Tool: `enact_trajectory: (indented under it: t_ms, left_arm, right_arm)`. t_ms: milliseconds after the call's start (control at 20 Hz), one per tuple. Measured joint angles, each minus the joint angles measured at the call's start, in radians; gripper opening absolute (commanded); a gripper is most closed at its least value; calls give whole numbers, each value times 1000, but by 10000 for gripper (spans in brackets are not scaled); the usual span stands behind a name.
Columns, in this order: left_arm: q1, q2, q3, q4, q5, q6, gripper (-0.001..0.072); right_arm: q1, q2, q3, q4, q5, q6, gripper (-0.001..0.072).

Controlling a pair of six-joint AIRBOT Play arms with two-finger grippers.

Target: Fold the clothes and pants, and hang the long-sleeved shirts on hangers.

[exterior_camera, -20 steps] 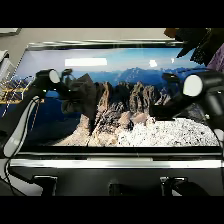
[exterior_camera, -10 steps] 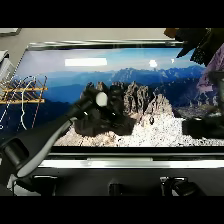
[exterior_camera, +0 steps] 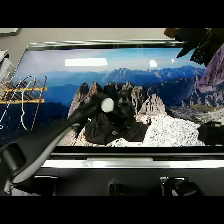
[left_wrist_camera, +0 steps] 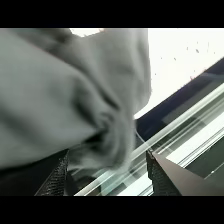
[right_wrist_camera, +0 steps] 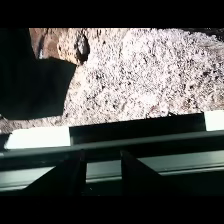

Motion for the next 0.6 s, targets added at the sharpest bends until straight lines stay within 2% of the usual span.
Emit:
enact_trajectory:
  t_ms: [200, 300, 350, 450, 600]
  left_arm:
    - [160, 145, 0, 60, -109, 1, 549]
    - [248, 219, 0, 88, -149, 2, 548]
    - [289, 251, 0, 97, -164, 3, 547]
    - [370, 310, 0, 106, -193, 3, 538]
    - [462, 361, 0, 119, -227, 3, 538]
  right_arm:
    - [0, -79, 0, 61, -172, 267, 248]
    - [-17, -160, 9, 145, -267, 335, 254]
    - [-48, -204, 16, 219, -303, 340, 282]
    - [-154, -293, 22, 399, -343, 270, 343]
    - [-341, -399, 22, 627, -335, 53, 418]
